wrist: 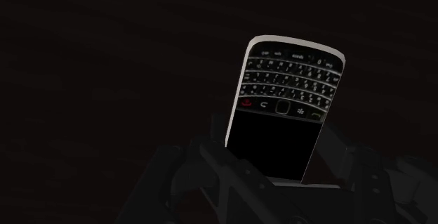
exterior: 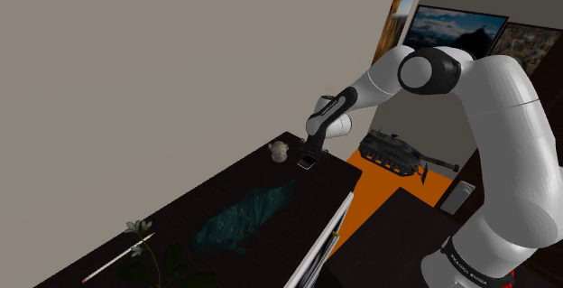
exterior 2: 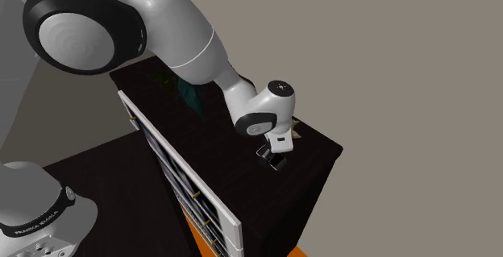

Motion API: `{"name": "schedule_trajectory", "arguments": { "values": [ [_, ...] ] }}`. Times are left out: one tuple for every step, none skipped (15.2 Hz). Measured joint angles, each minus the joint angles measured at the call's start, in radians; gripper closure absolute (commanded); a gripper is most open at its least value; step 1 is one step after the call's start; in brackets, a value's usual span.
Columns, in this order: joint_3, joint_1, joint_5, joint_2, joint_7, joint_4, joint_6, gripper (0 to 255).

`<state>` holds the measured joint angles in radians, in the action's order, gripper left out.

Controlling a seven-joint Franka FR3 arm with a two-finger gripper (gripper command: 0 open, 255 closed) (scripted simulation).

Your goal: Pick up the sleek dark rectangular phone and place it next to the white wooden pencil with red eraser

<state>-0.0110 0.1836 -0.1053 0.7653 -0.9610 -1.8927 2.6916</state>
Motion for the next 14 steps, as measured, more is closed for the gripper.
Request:
{"name": "schedule_trajectory", "arguments": {
  "values": [
    [0.000,0.000,0.000,0.000,0.000,-0.001,0.000,255],
    [0.000,0.000,0.000,-0.005,0.000,-0.002,-0.003,255],
    [0.001,-0.001,0.001,-0.014,-0.001,-0.007,-0.007,255],
    [0.001,-0.002,0.001,-0.022,-0.003,-0.010,-0.012,255],
    [0.002,-0.004,0.001,-0.035,-0.005,-0.016,-0.019,255],
    [0.002,-0.006,0.002,-0.047,-0.007,-0.021,-0.026,255],
    [0.003,-0.004,0.002,-0.060,-0.006,-0.025,-0.034,255],
    [0.004,-0.005,0.003,-0.072,-0.007,-0.029,-0.042,255],
    [0.004,-0.005,0.003,-0.084,-0.007,-0.032,-0.051,255],
    [0.005,-0.004,0.004,-0.097,-0.007,-0.039,-0.057,255],
    [0.005,-0.004,0.004,-0.110,-0.007,-0.044,-0.066,255],
    [0.006,-0.004,0.005,-0.118,-0.007,-0.044,-0.074,255],
    [0.007,-0.006,0.005,-0.130,-0.010,-0.048,-0.081,255],
    [0.007,-0.007,0.006,-0.140,-0.012,-0.048,-0.091,255]
  ]
}}
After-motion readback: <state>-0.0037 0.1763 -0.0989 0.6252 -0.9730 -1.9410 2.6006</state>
